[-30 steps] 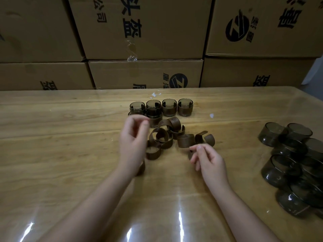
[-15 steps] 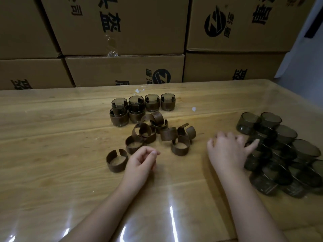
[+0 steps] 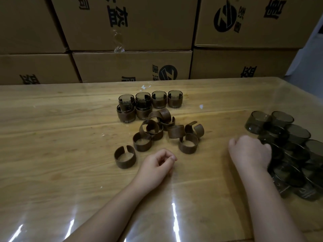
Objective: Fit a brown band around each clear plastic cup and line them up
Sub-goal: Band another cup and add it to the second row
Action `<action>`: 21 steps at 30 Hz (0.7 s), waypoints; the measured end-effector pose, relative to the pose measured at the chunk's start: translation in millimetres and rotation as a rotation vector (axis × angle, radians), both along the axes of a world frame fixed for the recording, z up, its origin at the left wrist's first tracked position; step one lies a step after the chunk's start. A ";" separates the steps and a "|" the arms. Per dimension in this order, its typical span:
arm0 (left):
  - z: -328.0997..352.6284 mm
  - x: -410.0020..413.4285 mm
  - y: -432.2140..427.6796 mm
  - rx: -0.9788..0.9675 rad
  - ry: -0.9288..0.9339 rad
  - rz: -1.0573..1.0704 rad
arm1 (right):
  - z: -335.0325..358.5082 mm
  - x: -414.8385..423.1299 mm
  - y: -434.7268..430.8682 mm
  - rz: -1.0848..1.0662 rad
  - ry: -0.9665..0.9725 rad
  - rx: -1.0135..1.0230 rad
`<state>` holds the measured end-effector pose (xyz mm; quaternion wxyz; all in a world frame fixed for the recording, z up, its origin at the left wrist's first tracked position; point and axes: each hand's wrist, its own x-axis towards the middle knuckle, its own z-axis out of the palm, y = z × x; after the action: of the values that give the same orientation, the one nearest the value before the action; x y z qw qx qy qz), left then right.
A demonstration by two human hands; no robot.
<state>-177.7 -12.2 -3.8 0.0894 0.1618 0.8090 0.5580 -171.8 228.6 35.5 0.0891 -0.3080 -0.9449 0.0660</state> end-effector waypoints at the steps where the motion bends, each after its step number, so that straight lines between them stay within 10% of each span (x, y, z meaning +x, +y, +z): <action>1: 0.6 0.2 0.4 -0.003 0.002 -0.003 | 0.4 0.0 -0.5 0.002 0.020 -0.015; 13: 2.5 0.0 1.3 -0.018 0.014 -0.015 | -1.6 -3.8 -19.6 0.095 0.219 0.038; 21: -0.5 -1.1 0.0 0.041 -0.012 -0.022 | -0.2 7.4 -52.8 0.394 0.860 -0.372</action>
<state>-178.8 -12.2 -4.3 0.0973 0.1691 0.7950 0.5744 -164.4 175.8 35.3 0.3997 -0.0797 -0.8351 0.3694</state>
